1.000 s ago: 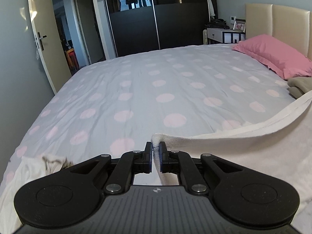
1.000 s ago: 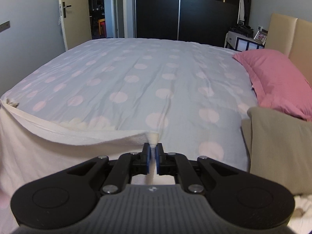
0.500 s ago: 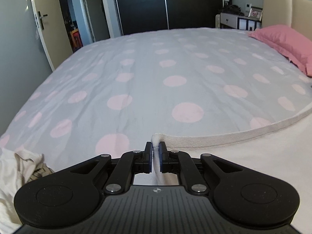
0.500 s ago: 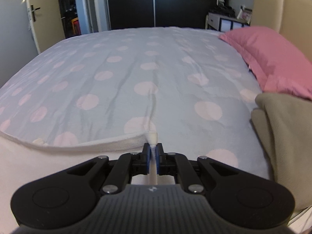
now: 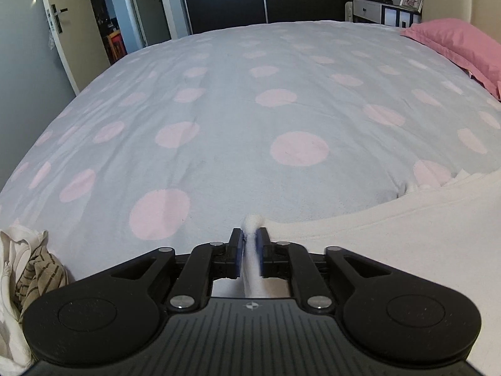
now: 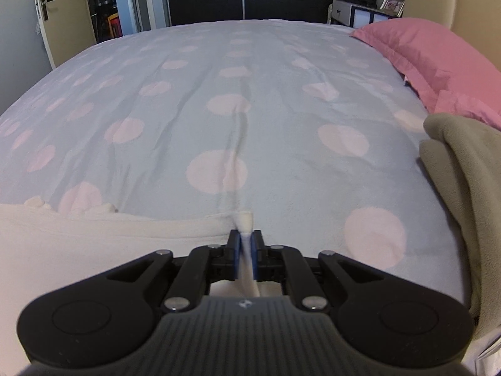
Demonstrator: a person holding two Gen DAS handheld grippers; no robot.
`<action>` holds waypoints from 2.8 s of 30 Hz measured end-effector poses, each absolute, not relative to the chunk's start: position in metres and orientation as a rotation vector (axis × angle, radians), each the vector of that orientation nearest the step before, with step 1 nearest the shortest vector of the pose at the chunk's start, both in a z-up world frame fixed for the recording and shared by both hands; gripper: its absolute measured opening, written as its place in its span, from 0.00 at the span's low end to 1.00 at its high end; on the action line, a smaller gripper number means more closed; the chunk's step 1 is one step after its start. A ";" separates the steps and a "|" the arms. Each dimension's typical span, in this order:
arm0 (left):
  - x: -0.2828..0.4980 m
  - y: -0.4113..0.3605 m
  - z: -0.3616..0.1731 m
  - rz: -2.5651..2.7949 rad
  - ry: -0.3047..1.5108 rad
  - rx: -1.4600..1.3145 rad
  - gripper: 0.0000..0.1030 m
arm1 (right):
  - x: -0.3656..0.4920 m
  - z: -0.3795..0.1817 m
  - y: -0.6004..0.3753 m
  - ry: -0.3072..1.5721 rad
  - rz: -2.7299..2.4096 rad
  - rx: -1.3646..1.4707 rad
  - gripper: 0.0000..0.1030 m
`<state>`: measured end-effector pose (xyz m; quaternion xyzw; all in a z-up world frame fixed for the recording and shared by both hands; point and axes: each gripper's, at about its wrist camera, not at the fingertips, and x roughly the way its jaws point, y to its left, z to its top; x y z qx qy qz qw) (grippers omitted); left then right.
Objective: Fold clothes
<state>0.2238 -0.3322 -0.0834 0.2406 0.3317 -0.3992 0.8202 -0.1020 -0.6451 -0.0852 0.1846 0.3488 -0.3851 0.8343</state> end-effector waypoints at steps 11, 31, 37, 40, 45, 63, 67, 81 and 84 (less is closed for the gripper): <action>0.196 -0.297 -0.035 -0.883 0.722 0.496 0.45 | -0.134 -0.046 -0.618 0.766 -0.729 0.429 0.39; 0.112 -0.188 -0.002 -0.960 0.888 0.325 0.67 | -0.237 0.001 -0.512 0.896 -0.606 0.399 0.66; 0.098 -0.177 0.000 -0.981 0.897 0.228 0.71 | -0.256 0.001 -0.489 0.887 -0.622 0.415 0.72; 0.095 -0.171 -0.008 -0.958 0.901 0.236 0.71 | -0.268 -0.003 -0.483 0.861 -0.653 0.452 0.72; 0.091 -0.161 -0.020 -0.920 0.907 0.249 0.69 | -0.283 -0.018 -0.474 0.859 -0.674 0.506 0.72; 0.103 -0.168 -0.081 -0.924 0.986 0.404 0.42 | -0.257 -0.065 -0.489 0.880 -0.589 0.527 0.45; 0.103 -0.175 -0.091 -0.935 0.996 0.469 0.15 | -0.252 -0.078 -0.498 0.932 -0.597 0.556 0.11; 0.089 -0.178 -0.086 -0.894 0.923 0.642 0.25 | -0.267 -0.086 -0.504 1.084 -0.695 0.446 0.14; 0.084 -0.177 -0.076 -0.878 0.890 0.677 0.32 | -0.272 -0.081 -0.504 1.055 -0.676 0.466 0.14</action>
